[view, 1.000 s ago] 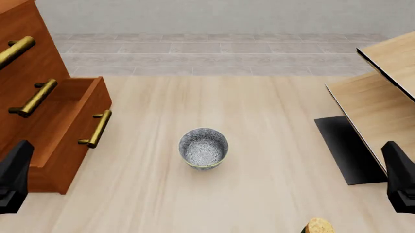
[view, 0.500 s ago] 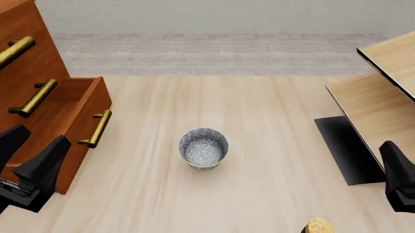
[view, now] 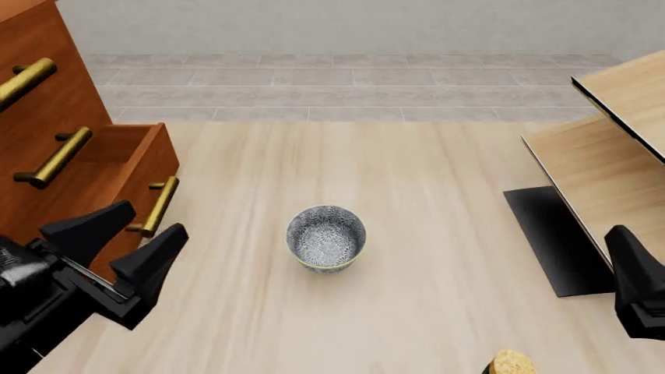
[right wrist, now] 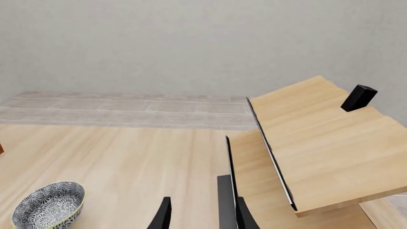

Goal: Close the bottom drawer of the cabinet.

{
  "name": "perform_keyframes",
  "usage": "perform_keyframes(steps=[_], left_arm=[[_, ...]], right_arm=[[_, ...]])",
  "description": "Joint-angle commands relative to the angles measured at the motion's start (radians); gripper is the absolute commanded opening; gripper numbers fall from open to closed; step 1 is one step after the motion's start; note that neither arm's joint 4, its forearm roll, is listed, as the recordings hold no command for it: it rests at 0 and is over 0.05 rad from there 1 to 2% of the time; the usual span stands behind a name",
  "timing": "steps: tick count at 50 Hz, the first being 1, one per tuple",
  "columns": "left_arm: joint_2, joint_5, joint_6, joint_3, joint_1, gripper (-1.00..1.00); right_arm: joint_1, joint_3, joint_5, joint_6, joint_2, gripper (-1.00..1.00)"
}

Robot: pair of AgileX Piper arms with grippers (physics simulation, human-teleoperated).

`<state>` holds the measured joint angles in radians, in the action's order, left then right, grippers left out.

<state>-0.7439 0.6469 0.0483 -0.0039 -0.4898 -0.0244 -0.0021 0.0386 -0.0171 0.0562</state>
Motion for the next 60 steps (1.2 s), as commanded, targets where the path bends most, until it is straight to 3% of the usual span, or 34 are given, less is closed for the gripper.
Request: perform_keyframes(steps=[1, 19, 32, 60], left_arm=[[-0.313, 0.255, 0.008, 0.004, -0.045, 1.00], [-0.712, 0.564, 0.038, -0.001, -0.007, 1.00], [-0.855, 0.572, 0.060, -0.064, 0.079, 1.00], [-1.008, 0.573, 0.048, -0.150, 0.208, 1.00]], right_arm=[[-0.001, 0.000, 0.005, -0.003, 0.006, 1.00], [-0.004, 0.000, 0.007, -0.005, 0.010, 1.00], [-0.006, 0.000, 0.012, -0.005, 0.015, 1.00], [-0.005, 0.001, 0.016, -0.005, 0.021, 1.00]])
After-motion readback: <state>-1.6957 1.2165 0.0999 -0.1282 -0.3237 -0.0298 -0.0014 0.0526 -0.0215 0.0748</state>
